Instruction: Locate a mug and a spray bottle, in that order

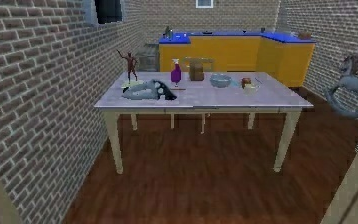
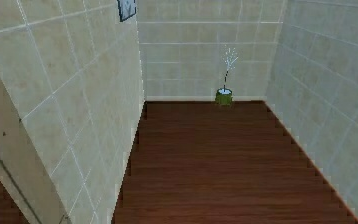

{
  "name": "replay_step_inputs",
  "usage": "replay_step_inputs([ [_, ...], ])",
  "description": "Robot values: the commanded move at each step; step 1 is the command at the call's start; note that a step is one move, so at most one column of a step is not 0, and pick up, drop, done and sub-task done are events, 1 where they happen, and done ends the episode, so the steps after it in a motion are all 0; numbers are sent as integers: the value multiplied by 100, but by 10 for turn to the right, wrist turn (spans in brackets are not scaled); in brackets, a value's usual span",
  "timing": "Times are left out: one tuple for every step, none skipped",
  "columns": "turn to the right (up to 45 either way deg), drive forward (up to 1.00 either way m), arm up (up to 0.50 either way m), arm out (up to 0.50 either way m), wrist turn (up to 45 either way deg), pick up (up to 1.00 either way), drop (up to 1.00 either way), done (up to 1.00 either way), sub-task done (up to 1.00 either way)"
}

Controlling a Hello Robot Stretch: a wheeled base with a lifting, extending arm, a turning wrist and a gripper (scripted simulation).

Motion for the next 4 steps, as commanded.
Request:
replay_step_inputs([
  [0,45,0,0,0,0,0,0,0],
  [-180,0,0,0,0,0,0,0,0],
  [0,65,0,0,0,0,0,0,0],
  [270,0,0,0,0,0,0,0,0],
])
